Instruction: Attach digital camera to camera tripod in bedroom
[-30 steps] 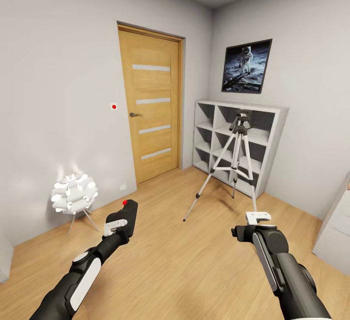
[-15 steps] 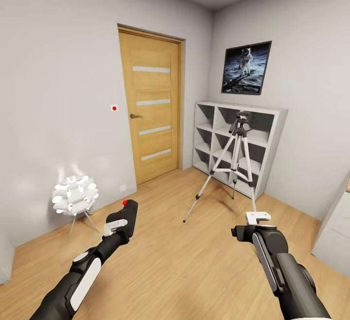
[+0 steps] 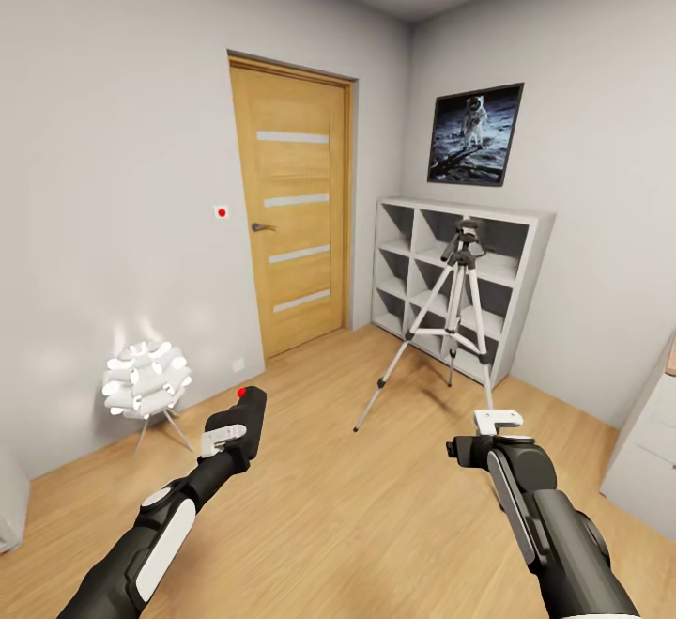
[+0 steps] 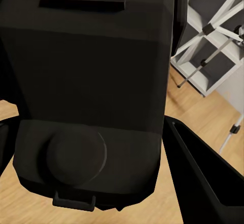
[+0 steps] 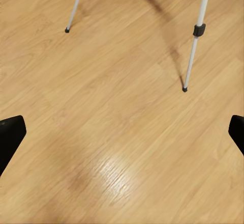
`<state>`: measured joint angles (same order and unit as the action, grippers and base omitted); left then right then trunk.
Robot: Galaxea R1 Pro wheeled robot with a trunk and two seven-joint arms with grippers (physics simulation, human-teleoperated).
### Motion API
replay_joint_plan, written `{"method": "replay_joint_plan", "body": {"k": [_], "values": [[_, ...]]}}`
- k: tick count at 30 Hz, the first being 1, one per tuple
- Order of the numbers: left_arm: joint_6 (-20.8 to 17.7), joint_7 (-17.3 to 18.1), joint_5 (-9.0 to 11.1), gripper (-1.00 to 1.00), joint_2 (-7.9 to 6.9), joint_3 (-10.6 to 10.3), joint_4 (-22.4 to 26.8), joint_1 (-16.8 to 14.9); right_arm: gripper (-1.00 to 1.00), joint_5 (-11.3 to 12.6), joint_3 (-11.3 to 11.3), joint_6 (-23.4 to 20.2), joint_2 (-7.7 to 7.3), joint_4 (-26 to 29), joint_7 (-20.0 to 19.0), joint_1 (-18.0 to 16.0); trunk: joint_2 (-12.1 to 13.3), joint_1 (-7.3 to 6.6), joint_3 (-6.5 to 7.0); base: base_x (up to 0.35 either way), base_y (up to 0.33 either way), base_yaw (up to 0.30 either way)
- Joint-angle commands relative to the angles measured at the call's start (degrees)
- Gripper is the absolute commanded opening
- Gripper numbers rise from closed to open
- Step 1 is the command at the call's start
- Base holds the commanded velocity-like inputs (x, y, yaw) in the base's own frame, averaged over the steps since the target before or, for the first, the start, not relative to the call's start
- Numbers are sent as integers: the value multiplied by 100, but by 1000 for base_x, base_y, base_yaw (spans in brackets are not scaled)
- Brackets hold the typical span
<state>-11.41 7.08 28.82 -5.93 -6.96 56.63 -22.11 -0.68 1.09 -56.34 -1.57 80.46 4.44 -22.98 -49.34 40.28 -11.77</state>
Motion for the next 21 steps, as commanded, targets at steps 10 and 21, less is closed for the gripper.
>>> {"method": "replay_joint_plan", "body": {"k": [10,21], "values": [[-29,4,44,-100,-4,-7,6,-4,100,-3,-4,-27,-1,5,13,-5,396,-219,172,0,0,0],[-29,4,41,-100,-4,-7,5,-4,100,6,-8,-27,-1,5,21,-5,837,-461,369,0,0,0]]}}
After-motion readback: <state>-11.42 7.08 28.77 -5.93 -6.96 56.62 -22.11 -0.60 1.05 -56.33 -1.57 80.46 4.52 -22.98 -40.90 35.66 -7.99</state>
